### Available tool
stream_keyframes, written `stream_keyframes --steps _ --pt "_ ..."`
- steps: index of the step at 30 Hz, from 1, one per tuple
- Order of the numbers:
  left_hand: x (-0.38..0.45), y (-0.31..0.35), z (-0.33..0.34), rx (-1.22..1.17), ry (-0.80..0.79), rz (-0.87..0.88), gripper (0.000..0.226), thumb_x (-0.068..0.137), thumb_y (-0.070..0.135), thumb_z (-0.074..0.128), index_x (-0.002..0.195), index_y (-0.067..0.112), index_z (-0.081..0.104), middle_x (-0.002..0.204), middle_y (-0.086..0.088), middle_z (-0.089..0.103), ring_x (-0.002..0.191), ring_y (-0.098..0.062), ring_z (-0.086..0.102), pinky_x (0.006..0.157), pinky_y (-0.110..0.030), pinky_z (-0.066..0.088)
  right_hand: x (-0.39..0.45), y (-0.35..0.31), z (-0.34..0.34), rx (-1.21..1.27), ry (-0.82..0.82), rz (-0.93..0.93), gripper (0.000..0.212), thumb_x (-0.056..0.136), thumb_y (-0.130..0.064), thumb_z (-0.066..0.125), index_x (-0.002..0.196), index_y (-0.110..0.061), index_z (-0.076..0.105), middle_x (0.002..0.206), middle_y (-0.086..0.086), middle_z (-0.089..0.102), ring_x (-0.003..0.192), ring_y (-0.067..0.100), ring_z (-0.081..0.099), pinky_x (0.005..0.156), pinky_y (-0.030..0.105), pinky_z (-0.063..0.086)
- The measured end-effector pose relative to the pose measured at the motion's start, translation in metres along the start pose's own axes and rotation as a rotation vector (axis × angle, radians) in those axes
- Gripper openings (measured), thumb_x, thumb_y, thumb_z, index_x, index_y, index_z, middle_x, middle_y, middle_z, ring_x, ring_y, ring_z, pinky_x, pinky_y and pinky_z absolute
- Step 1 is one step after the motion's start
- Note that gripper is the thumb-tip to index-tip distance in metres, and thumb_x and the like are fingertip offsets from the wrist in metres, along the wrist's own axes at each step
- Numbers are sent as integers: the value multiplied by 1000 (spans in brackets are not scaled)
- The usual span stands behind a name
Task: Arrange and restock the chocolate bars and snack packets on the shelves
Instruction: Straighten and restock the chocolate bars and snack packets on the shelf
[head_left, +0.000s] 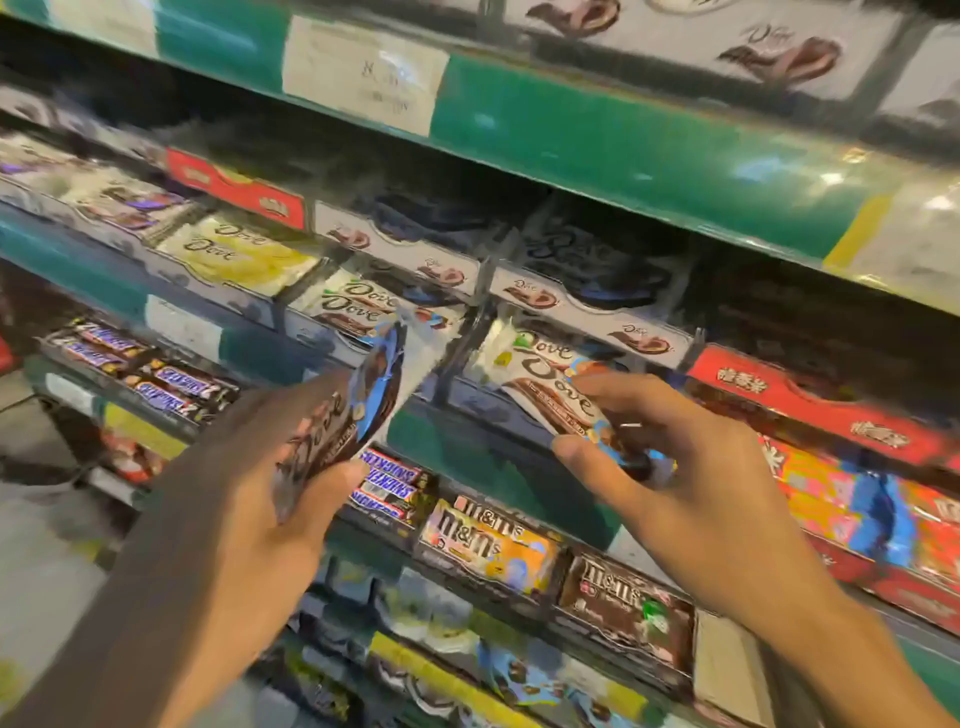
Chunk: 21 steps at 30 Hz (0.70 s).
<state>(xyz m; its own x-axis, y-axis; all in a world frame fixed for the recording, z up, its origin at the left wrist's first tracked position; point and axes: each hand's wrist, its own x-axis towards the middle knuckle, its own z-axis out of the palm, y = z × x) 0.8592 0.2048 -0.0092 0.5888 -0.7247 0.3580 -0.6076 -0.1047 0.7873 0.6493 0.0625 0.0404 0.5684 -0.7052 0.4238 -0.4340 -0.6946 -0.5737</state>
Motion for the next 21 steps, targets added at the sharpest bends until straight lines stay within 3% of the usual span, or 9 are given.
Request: stream_keyframes --steps 2,4,6,10,12,14,16,18,21 --pt "24 2 0 14 -43 170 39 82 50 67 117 37 58 99 13 62 93 -17 50 81 -12 35 6 -7 -5 -113 55 5 40 78 -59 64 113 -39 65 97 -20 69 88 1 66 76 20 51" --pt "49 -2 -2 73 -41 219 42 77 56 53 118 47 49 97 17 58 96 -9 50 95 -26 36 12 -13 -9 -224 101 -2 37 80 -56 65 113 -38 65 94 -17 70 85 2 66 75 23 50" --pt "68 -9 3 18 -36 279 46 77 48 54 123 43 53 107 12 56 103 -14 53 99 -37 43 21 -19 -12 -328 135 1 39 82 -56 64 115 -36 65 95 -17 70 84 2 66 75 25 50" --pt "99 -10 9 82 -56 361 50 84 15 70 129 33 58 108 15 52 102 -13 49 91 -31 41 47 -27 -16 -492 212 11 39 87 -50 63 121 -29 64 104 -22 66 92 3 63 81 21 47" --pt "111 -9 12 105 -110 387 56 83 14 71 132 34 54 112 15 51 102 -11 46 92 -33 41 63 -27 -20 -581 224 27 38 89 -46 61 122 -27 64 104 -16 67 94 12 63 79 23 46" --pt "119 -6 17 122 -144 430 59 83 14 71 135 34 52 113 16 49 96 -1 37 89 -22 33 80 -21 -23 -678 183 113 41 92 -49 57 126 -27 56 107 -1 72 98 27 64 73 32 45" --pt "125 -2 21 140 -149 485 61 82 15 71 136 34 51 115 15 51 96 1 34 86 -18 26 96 -11 -24 -716 146 223 46 94 -50 53 134 -28 47 121 7 67 109 35 61 80 35 42" --pt "131 1 24 134 -141 505 60 84 19 70 138 35 49 120 16 51 99 4 31 89 -19 26 109 -5 -20 -695 146 234 40 96 -44 55 131 -25 51 124 8 64 114 35 59 89 35 42" --pt "142 5 28 130 -126 549 59 83 17 70 138 31 51 124 10 52 110 -4 37 97 -27 31 116 2 -13 -692 222 126 20 95 -33 60 112 -23 63 108 4 69 101 30 64 88 39 49"
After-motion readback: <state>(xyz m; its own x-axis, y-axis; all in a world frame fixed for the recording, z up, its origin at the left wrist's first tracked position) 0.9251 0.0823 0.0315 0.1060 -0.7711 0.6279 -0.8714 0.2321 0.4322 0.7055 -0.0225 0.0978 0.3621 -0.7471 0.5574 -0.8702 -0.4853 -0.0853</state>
